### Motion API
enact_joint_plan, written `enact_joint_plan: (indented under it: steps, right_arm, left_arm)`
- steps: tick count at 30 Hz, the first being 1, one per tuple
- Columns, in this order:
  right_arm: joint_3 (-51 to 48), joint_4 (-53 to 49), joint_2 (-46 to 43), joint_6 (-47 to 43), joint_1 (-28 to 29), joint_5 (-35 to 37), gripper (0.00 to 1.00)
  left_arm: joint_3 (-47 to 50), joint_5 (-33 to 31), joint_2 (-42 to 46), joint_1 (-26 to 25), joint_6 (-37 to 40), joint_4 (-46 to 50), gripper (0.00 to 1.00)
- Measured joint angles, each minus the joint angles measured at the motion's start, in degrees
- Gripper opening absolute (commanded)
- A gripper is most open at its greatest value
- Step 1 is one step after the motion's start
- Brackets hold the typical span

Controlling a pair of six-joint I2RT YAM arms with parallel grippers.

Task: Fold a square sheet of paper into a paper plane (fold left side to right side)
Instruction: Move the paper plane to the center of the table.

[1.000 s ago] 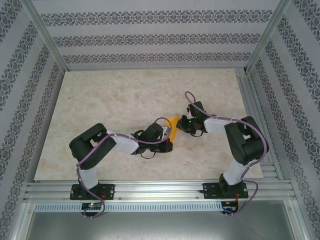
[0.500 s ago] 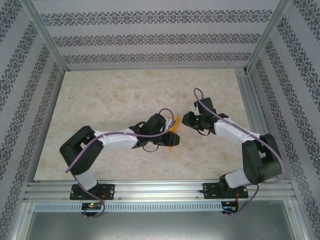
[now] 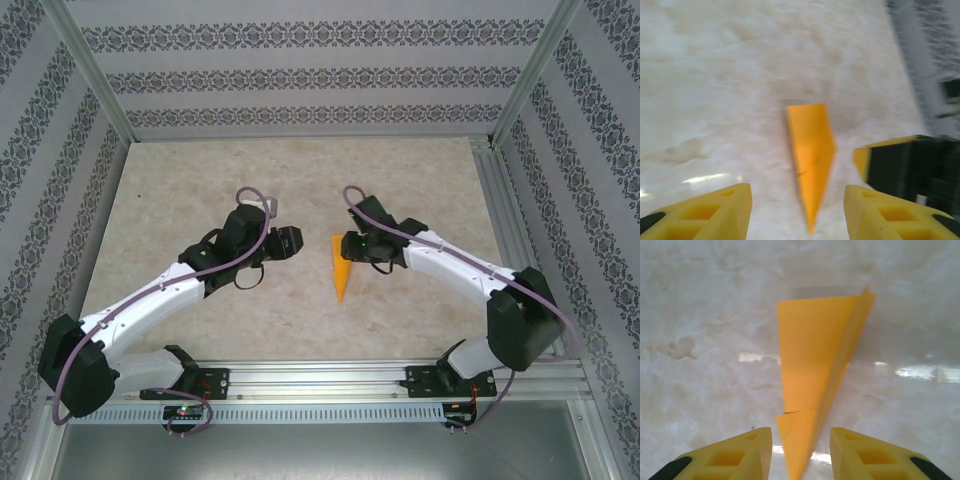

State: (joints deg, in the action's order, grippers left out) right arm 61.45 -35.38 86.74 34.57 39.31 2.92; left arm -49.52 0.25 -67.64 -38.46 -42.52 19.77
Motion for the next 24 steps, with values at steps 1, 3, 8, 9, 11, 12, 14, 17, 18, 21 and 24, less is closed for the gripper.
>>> enact_joint_plan:
  steps: [1, 3, 8, 9, 11, 12, 14, 17, 18, 21, 24]
  right_arm:
    - [2.4, -1.2, 1.9, 0.0, 1.9, 1.4, 0.37]
    - [5.9, -2.5, 5.6, 0.0, 4.7, 3.2, 0.38]
    - [12.2, -6.6, 15.2, 0.5, 8.6, 5.7, 0.39]
    - [12.9, -7.3, 16.7, 0.5, 8.7, 6.3, 0.39]
    - [14.0, -9.3, 19.6, 0.9, 9.0, 7.9, 0.39]
    - [14.3, -10.2, 20.7, 1.0, 9.0, 8.5, 0.39]
    - [14.7, -12.0, 22.4, 1.3, 9.0, 9.9, 0.4]
    - [15.6, -14.7, 24.3, 1.5, 9.3, 11.8, 0.4]
    - [16.1, -15.3, 24.8, 1.5, 9.4, 12.3, 0.4]
    - [17.3, -17.0, 26.1, 1.5, 10.2, 13.9, 0.39]
    - [17.9, -18.3, 26.9, 1.5, 10.8, 15.1, 0.39]
  left_arm:
    - [0.9, -2.1, 1.0, 0.1, -0.2, 1.7, 0.57]
    - [2.9, -5.6, 2.8, 0.3, -0.8, 4.1, 0.6]
    - [7.2, -10.6, 7.3, 0.6, -2.3, 7.6, 0.63]
    - [7.8, -11.1, 7.9, 0.6, -2.6, 7.8, 0.64]
    - [8.6, -11.9, 8.9, 0.6, -3.0, 8.5, 0.65]
    - [8.8, -12.2, 9.2, 0.6, -3.0, 8.7, 0.65]
    - [8.9, -12.8, 9.7, 0.6, -3.1, 8.8, 0.66]
    - [8.9, -13.2, 10.0, 0.6, -3.2, 8.8, 0.66]
    - [8.9, -13.3, 10.0, 0.6, -3.2, 8.8, 0.66]
    - [8.9, -13.3, 10.0, 0.9, -3.2, 8.8, 0.67]
    - [9.0, -13.4, 10.0, 1.0, -3.2, 8.8, 0.67]
